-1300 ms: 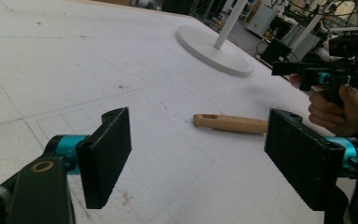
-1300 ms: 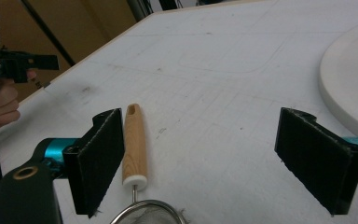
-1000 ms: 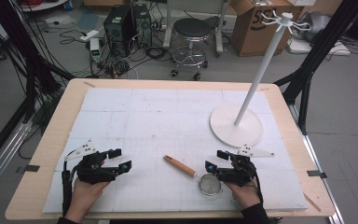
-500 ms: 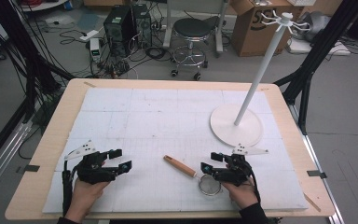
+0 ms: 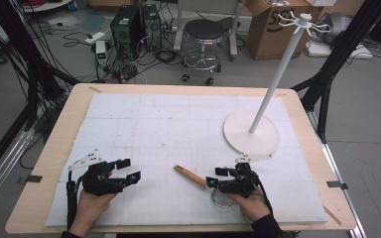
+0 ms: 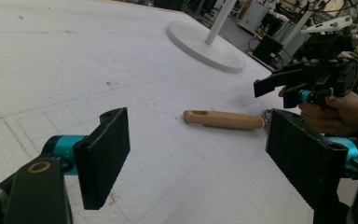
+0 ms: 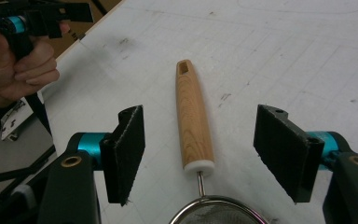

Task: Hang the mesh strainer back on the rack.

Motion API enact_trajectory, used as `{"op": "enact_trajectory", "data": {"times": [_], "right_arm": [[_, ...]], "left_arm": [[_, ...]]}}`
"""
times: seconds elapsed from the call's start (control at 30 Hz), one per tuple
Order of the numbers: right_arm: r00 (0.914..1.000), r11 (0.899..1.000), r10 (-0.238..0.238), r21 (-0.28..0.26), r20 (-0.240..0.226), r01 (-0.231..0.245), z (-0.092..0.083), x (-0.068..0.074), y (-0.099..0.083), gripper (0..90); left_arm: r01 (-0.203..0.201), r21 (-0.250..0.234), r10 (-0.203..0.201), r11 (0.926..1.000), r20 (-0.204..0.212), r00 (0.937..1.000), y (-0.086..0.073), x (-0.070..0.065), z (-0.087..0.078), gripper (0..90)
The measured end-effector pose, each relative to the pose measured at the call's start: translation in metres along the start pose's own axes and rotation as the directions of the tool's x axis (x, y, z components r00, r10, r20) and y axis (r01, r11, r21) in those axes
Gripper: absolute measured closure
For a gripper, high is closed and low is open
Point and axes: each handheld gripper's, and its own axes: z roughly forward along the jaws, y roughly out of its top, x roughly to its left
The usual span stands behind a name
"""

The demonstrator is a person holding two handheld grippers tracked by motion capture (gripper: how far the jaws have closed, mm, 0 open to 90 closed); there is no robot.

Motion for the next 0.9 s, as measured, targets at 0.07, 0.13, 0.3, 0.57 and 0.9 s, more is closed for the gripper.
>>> {"op": "enact_trajectory", "data": {"times": [0.07,0.13,0.3,0.57,0.9], "right_arm": [[1.0,1.0,-0.003,0.008,-0.004,0.003,0.002,0.001,0.001,34.1],[0.9999,1.0,-0.003,0.022,-0.011,0.004,0.005,0.002,0.001,34.5],[0.9997,0.999,-0.017,0.051,-0.02,0.018,0.009,0.003,0.001,37.0],[0.9999,0.997,-0.004,0.075,-0.015,0.005,0.012,0.003,0.001,38.2],[1.0,0.994,-0.005,0.111,-0.005,0.005,0.018,0.003,0.001,43.7]], "left_arm": [[-0.002,-0.002,0.002,1.0,-0.002,1.0,0.0,0.0,0.0,22.5],[-0.002,-0.003,0.002,1.0,-0.001,1.0,0.0,0.0,0.0,22.5],[-0.002,-0.003,0.002,1.0,-0.005,1.0,0.0,0.0,0.0,22.5],[-0.006,0.004,0.006,1.0,-0.007,1.0,0.0,0.0,0.0,22.5],[-0.009,0.003,0.009,1.0,-0.013,0.9999,0.0,0.0,0.001,22.5]]}}
